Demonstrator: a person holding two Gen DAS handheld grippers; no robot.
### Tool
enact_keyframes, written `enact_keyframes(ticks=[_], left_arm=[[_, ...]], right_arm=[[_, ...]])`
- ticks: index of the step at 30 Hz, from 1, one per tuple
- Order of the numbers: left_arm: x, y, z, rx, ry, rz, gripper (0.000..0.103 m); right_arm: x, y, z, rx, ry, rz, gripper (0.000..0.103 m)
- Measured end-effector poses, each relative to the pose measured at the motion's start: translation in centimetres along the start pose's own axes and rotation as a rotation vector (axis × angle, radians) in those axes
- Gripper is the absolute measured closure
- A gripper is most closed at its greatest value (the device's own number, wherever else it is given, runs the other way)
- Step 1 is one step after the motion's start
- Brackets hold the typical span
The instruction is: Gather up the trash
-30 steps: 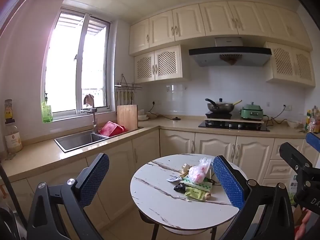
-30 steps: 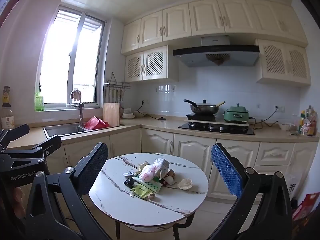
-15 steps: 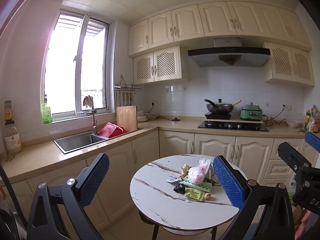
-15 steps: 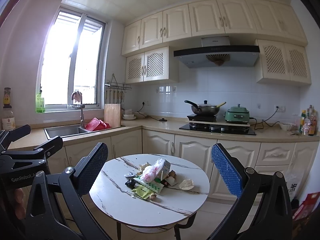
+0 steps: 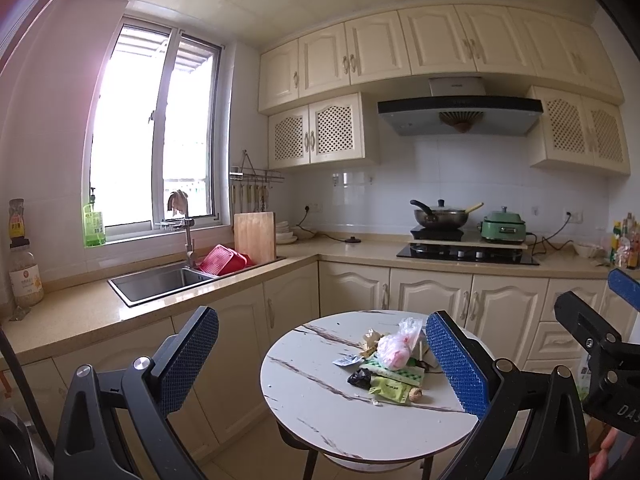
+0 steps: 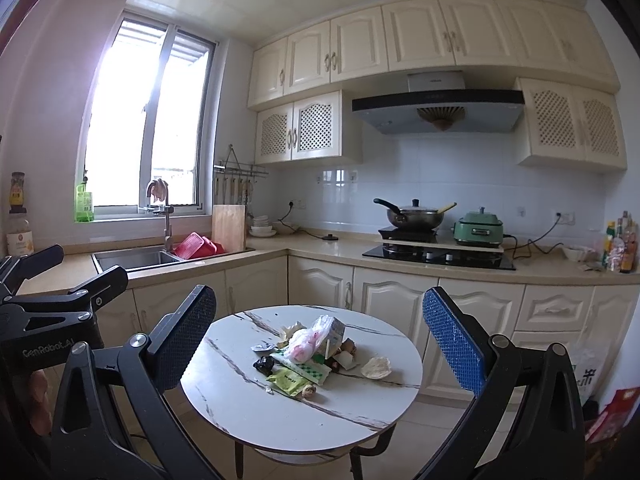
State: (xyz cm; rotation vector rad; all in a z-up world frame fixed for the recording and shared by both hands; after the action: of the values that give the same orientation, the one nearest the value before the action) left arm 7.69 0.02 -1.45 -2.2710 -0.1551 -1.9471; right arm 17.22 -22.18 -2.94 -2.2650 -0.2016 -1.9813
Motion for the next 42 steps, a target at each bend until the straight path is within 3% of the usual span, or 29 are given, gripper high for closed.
enact_keyframes(ticks=[42], left_arm=[[-0.5, 0.0, 0.3, -0.005, 0.002, 0.001, 0.001]], right_arm=[[-1.4, 0.2, 0.9, 0.006, -0.014, 0.02, 0.0]])
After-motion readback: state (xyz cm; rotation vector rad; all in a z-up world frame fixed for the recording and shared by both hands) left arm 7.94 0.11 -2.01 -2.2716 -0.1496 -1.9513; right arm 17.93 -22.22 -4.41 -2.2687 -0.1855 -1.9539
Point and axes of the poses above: each gripper's, at about its wrist camera, not at the fingertips, and z roughly the way its jaws point, y to its right, x to its top, the point moved 8 cm from there along z, roughly the way its jaws point, and after that the axes turned 11 degrees about x, right-handed, at the moved point
